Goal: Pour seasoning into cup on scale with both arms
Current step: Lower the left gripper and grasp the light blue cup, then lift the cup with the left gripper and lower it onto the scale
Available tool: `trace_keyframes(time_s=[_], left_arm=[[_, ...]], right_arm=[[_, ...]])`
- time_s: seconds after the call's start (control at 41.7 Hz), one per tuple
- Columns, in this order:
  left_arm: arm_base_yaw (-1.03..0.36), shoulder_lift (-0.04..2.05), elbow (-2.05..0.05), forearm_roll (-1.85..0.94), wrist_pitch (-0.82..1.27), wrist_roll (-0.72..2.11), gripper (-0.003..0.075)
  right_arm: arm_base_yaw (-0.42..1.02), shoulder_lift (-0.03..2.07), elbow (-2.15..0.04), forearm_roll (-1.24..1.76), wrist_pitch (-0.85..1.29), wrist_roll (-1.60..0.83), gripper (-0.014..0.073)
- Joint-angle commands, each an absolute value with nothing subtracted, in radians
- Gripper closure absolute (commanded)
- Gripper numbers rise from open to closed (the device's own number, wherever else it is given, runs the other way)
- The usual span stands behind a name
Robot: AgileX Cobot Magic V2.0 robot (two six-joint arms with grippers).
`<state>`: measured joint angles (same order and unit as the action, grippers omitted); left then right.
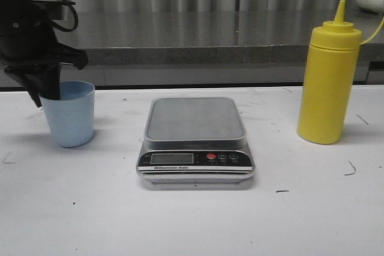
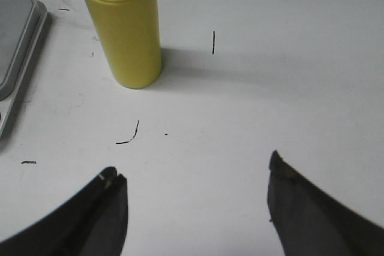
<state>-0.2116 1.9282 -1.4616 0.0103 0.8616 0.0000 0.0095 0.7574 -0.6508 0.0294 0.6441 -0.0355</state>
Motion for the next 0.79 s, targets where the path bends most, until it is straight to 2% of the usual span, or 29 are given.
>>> trace_keyframes(time_s=[0.0, 0.192, 0.455, 0.599, 0.767], left_arm=[[-0.219, 1.873, -1.519, 0.0, 0.859, -0.01, 0.074], [-0.253, 1.823, -1.606, -0.012, 0.928, -0.01, 0.074], [-0.404, 1.77, -1.755, -0.057, 0.993, -0.01, 0.074], [-0.502, 1.786, -1.767, -0.059, 0.941, -0.022, 0.074], [-0.555, 1.851, -1.771, -0.055, 0.881, -0.082, 0.0741]], right_arm=[[0.003, 0.759, -0.681, 0.028, 0.589, -0.047, 0.0078], [0.003, 0.759, -0.681, 0.028, 0.589, -0.047, 0.0078], [0.003, 0.759, -0.681, 0.028, 0.589, -0.047, 0.0078], [0.003, 0.759, -0.681, 0.028, 0.589, -0.047, 0.0078], [0.003, 0.759, -0.681, 0.028, 0.589, -0.047, 0.0078]])
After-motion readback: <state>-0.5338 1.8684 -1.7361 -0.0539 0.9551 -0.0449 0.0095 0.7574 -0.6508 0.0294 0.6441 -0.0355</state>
